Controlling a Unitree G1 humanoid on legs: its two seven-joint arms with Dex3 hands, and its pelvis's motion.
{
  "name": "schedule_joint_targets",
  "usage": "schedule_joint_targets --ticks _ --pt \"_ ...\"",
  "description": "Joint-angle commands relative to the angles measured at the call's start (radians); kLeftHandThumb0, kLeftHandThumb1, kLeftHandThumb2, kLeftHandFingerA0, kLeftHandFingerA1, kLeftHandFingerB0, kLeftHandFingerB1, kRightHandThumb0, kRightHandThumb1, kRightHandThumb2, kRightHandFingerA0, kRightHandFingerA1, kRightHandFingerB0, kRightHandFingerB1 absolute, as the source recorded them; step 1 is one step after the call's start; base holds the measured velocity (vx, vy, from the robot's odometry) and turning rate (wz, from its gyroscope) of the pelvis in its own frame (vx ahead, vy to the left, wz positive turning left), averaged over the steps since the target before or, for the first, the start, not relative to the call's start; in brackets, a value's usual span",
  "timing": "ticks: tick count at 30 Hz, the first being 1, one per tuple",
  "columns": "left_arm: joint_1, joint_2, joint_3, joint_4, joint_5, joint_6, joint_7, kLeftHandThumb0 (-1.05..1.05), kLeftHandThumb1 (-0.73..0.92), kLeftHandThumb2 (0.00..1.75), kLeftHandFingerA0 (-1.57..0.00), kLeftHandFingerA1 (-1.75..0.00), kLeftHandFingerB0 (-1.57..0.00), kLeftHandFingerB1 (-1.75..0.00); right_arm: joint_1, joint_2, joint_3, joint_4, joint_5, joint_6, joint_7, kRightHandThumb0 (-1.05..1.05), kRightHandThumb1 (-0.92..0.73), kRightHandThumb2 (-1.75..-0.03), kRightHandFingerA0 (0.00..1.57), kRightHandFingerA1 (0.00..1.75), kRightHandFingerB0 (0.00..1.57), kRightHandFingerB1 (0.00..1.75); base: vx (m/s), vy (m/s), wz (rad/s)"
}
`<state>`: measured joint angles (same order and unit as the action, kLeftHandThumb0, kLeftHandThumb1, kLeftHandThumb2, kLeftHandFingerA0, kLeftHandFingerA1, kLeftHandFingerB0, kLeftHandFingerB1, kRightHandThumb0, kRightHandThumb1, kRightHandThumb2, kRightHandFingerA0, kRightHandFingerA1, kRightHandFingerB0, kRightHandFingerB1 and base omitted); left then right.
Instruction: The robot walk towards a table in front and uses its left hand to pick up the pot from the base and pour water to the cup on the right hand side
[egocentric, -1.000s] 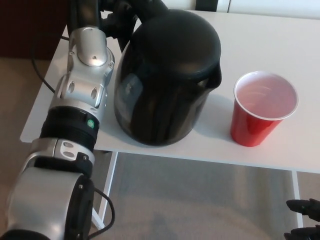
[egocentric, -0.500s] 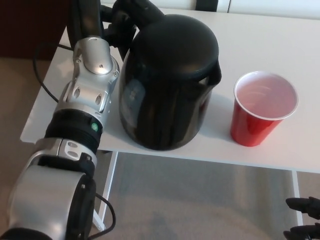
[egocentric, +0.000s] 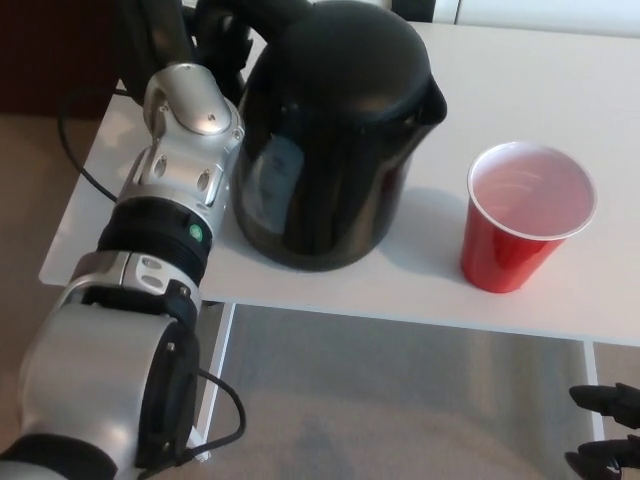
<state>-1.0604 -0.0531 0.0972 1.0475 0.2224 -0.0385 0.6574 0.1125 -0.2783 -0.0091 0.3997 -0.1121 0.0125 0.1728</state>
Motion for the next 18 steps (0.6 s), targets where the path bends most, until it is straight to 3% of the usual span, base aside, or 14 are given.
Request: schedule_joint_targets --ticks 1,2,3,4,9,18 --pt "-0.035 0.017 -0.029 -0.001 0.023 0.008 0.067 -0.42 0.58 0.59 -0.25 -0.47 -0.26 -0.31 -0.006 -0.009 0.000 -0.012 -0.002 0.025 -0.001 -0.29 -0.56 -0.56 0.53 0.47 0.38 0.39 0.00 0.000 0.00" --pt "-0.035 0.018 -0.030 -0.002 0.019 0.015 0.062 -0.42 0.58 0.59 -0.25 -0.47 -0.26 -0.31 -0.008 -0.009 0.001 -0.013 -0.002 0.028 0.000 -0.29 -0.56 -0.56 0.53 0.47 0.38 0.39 0.00 0.000 0.00" --pt "-0.031 0.009 -0.023 0.001 -0.001 0.012 0.043 -0.51 0.46 0.64 -0.05 -0.16 -0.11 -0.27 -0.006 -0.014 0.007 -0.019 -0.013 0.027 -0.002 -0.31 -0.56 -0.57 0.54 0.47 0.38 0.39 0.00 0.000 0.00" --pt "-0.027 0.010 -0.027 -0.009 -0.009 0.028 0.004 -0.68 0.43 0.76 0.00 0.00 -0.06 -0.18 -0.009 -0.015 0.006 -0.017 -0.011 0.026 -0.002 -0.31 -0.56 -0.56 0.54 0.46 0.37 0.38 0.00 0.000 0.00" --pt "-0.013 0.014 -0.050 -0.046 -0.012 0.076 -0.080 -0.69 0.42 0.77 0.00 0.00 0.00 -0.10 -0.011 -0.012 0.004 -0.022 -0.005 0.025 0.000 -0.29 -0.56 -0.56 0.53 0.47 0.37 0.39 0.00 0.000 0.00" --pt "0.028 0.024 -0.100 -0.075 0.004 0.115 -0.110 -0.67 0.42 0.75 0.00 0.00 0.00 -0.08 -0.013 -0.006 -0.002 -0.029 0.009 0.035 0.007 -0.28 -0.55 -0.56 0.54 0.47 0.37 0.39 0.00 0.000 0.00"
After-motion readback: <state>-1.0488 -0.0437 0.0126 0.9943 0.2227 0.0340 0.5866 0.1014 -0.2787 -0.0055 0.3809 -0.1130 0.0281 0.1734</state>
